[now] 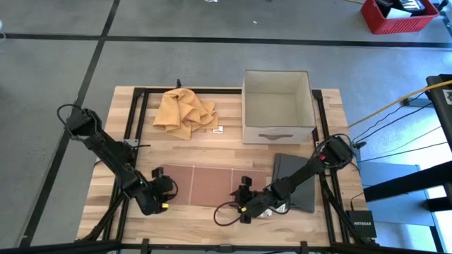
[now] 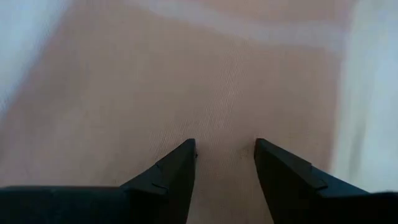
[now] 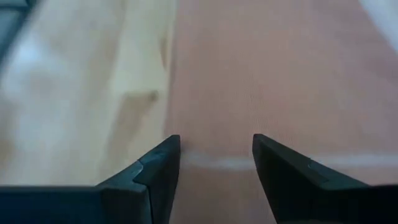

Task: Fold towel
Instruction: Fold the light orange towel

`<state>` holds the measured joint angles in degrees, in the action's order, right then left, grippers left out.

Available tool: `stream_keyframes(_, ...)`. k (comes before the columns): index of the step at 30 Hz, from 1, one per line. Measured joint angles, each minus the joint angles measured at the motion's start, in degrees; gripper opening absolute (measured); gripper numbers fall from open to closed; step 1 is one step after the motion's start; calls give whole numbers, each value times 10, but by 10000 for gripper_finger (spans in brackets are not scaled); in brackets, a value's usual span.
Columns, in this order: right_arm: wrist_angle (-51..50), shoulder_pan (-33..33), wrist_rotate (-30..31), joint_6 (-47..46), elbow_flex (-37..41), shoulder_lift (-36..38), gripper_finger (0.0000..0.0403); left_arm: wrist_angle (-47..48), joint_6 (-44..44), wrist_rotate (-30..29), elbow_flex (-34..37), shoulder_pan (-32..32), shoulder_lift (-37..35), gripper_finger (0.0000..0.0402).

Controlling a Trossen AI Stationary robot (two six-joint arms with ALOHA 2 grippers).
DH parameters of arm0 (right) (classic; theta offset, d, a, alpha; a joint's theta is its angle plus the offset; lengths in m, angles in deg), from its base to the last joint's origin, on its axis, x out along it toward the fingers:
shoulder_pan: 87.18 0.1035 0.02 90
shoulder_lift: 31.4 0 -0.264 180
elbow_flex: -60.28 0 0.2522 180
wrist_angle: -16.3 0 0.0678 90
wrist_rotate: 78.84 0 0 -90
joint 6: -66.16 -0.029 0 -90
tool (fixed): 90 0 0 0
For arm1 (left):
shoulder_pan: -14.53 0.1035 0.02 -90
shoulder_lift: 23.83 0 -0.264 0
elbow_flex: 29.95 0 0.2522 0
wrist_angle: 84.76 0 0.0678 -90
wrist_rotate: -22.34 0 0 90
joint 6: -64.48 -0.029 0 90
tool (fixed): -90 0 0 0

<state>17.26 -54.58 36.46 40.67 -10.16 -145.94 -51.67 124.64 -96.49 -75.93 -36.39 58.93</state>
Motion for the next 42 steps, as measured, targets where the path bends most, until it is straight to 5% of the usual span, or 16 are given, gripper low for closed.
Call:
stream_keyframes(12,-23,0,-13,27,-1,-14,204,52,49,20,-12,-2,12,156)
stream_keyframes(18,-62,-5,-13,52,-18,41,204,58,-26,-3,-59,25,-55,156)
stream_keyframes(24,-250,-9,3,43,-68,132,204,55,-145,-19,-95,83,-139,156)
stream_keyframes(33,-492,-7,-20,-201,-104,203,239,58,-171,30,-95,199,-208,156)
stream_keyframes(42,-537,-10,-148,-390,-47,202,280,55,-132,30,-95,200,-178,156)
